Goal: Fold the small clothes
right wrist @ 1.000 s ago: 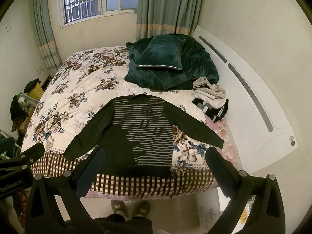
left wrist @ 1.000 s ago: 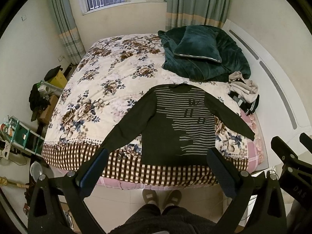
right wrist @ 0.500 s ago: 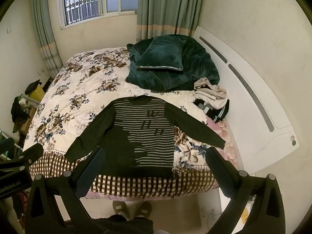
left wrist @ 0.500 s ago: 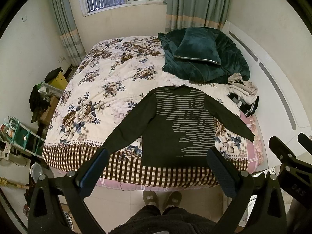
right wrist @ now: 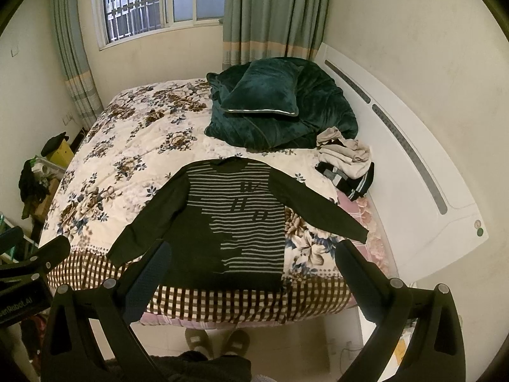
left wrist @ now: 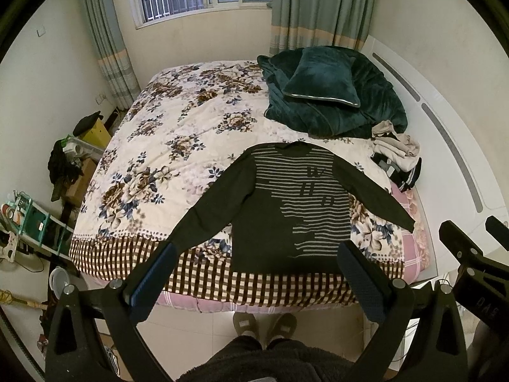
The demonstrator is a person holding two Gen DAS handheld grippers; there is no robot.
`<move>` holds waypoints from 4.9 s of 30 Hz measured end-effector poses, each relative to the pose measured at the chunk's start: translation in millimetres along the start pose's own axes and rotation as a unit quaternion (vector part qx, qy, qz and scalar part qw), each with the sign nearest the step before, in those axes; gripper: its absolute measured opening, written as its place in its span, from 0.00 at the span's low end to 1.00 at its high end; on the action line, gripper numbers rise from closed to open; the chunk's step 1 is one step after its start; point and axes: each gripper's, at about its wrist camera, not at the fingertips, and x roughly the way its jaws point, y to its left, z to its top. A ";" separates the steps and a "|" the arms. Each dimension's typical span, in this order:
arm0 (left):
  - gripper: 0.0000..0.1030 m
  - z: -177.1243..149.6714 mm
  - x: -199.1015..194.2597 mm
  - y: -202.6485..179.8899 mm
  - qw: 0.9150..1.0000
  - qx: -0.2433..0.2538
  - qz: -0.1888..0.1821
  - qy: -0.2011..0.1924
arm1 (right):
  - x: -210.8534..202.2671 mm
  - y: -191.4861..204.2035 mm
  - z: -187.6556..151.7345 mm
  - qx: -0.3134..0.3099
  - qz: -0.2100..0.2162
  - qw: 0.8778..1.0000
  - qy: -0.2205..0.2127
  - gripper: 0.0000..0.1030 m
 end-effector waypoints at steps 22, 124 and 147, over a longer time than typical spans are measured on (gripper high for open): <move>1.00 3.2 -4.5 4.1 1.000 -0.002 0.001 -0.008 | -5.9 7.2 10.4 0.003 0.003 1.000 0.000 1.00; 0.30 -215.4 538.5 317.9 0.742 -0.651 0.137 0.086 | 739.5 120.7 -72.3 0.133 0.109 0.961 0.216 0.59; 0.08 126.4 478.2 25.9 0.977 -0.173 0.009 -0.128 | 732.7 -47.7 -68.8 0.129 0.075 0.963 0.223 0.59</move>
